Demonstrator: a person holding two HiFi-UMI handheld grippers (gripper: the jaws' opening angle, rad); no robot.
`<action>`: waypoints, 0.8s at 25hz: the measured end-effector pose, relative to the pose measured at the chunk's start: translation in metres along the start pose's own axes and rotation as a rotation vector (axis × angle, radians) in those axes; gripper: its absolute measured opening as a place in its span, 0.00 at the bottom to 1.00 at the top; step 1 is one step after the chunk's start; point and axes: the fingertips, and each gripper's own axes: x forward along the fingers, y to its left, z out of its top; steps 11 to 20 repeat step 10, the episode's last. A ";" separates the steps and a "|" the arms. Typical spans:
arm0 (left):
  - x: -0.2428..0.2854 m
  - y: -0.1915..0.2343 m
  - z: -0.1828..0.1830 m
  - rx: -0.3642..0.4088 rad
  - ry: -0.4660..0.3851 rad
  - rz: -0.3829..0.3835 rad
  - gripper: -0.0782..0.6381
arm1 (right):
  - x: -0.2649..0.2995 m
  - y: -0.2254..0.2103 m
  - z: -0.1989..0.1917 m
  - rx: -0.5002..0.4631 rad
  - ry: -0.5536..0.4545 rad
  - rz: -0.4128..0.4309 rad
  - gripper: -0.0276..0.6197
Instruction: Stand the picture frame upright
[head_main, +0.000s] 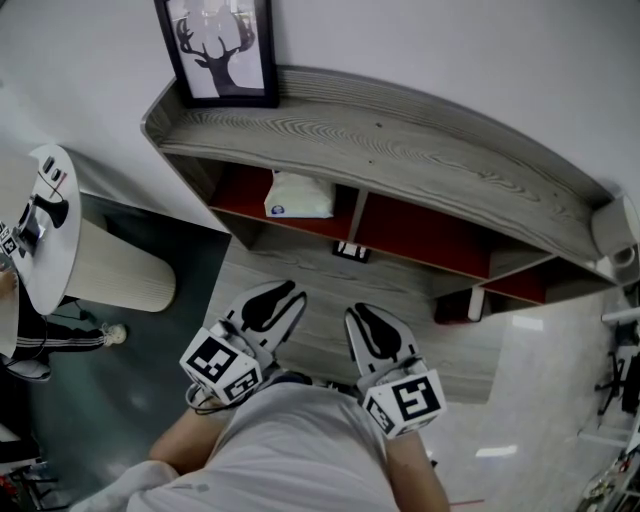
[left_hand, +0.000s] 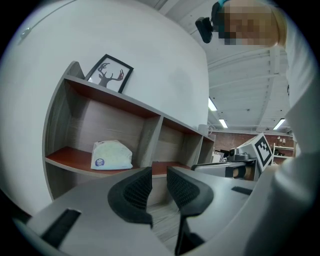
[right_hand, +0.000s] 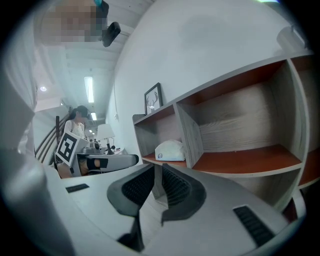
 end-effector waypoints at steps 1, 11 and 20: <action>0.000 0.000 0.000 -0.003 0.000 0.002 0.25 | 0.000 -0.001 -0.001 0.001 0.000 -0.001 0.13; 0.001 -0.007 -0.008 -0.019 0.012 0.000 0.25 | -0.002 -0.004 -0.004 0.008 -0.003 0.000 0.13; 0.001 -0.007 -0.008 -0.019 0.012 0.000 0.25 | -0.002 -0.004 -0.004 0.008 -0.003 0.000 0.13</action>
